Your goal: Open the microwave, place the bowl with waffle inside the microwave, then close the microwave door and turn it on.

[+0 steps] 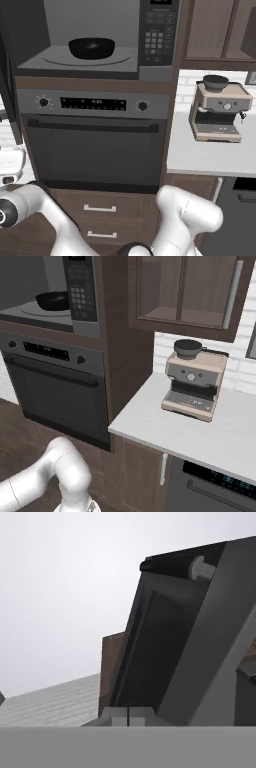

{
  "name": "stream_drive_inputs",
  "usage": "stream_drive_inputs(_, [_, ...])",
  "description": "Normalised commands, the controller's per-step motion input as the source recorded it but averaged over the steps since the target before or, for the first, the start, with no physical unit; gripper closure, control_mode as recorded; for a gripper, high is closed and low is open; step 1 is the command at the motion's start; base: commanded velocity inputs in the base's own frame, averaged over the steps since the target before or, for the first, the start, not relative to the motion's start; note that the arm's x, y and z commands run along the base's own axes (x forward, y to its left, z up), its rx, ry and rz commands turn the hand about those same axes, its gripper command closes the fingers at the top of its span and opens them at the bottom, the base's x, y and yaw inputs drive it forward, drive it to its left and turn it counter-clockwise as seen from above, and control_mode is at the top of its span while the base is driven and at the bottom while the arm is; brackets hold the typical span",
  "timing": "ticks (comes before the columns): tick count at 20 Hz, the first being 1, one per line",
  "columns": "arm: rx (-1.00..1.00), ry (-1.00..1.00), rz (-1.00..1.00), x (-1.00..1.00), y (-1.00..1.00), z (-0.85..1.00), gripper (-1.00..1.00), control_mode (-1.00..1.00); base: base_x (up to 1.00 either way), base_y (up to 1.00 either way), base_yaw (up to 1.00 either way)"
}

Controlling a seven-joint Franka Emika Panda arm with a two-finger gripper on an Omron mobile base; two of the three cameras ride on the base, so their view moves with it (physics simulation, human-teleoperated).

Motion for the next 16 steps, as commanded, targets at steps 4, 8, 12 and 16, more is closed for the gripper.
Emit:
stream_drive_inputs(4, [0.11, -0.2, 0.0, 0.18, 0.02, 0.46, 1.0, -1.0, 0.0, 0.0, 0.0])
stream_drive_inputs(8, [0.12, -0.17, 0.0, 0.18, 0.03, 0.49, 1.0, -1.0, 0.0, 0.0, 0.0])
stream_drive_inputs(12, [0.15, -0.11, 0.0, 0.1, 0.0, 0.47, 1.0, -1.0, 0.0, 0.0, 0.0])
stream_drive_inputs(16, [0.29, -0.06, 0.0, -0.06, -0.43, 0.49, 1.0, -1.0, 0.0, 0.0, 0.0])
